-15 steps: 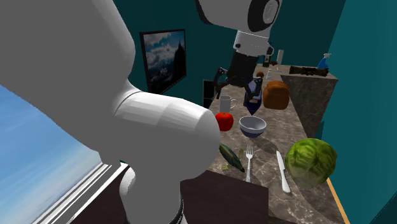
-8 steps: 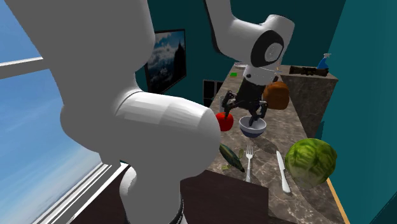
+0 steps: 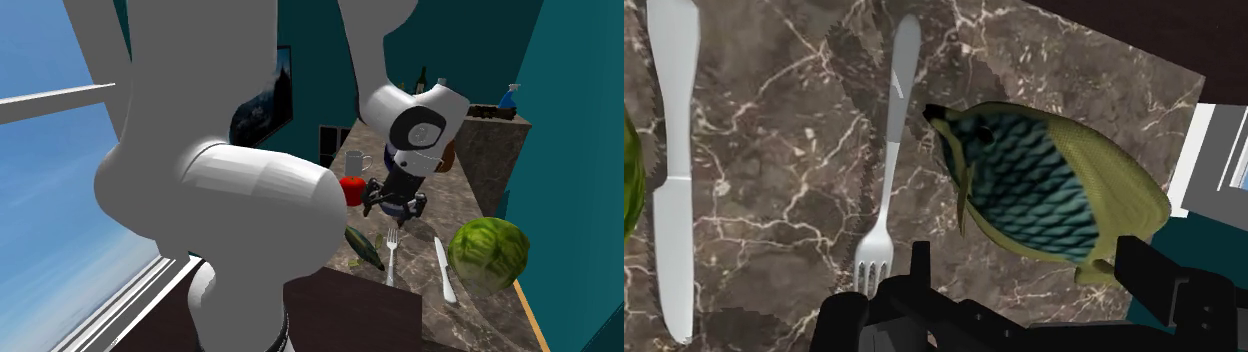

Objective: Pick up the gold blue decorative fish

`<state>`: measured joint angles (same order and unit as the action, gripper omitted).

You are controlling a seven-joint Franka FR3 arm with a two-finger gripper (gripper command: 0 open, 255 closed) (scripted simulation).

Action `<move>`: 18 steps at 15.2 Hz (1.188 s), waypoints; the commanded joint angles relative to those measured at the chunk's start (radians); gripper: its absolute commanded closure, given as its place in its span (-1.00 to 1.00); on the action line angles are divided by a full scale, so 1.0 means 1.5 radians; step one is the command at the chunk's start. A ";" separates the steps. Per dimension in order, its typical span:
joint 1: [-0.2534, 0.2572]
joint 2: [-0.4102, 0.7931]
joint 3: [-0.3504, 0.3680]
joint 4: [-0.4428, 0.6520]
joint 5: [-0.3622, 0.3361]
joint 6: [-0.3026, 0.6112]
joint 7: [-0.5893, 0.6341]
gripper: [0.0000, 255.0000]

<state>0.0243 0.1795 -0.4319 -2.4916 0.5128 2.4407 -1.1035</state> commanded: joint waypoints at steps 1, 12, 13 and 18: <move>-0.015 0.047 0.012 0.023 0.045 0.006 -0.049 -1.00; -0.038 0.123 0.049 0.041 0.120 0.046 -0.112 1.00; -0.038 0.123 0.049 0.041 0.120 0.046 -0.112 1.00; -0.038 0.123 0.049 0.041 0.121 0.047 -0.112 1.00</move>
<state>-0.0324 0.3644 -0.3587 -2.4301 0.6937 2.5107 -1.2714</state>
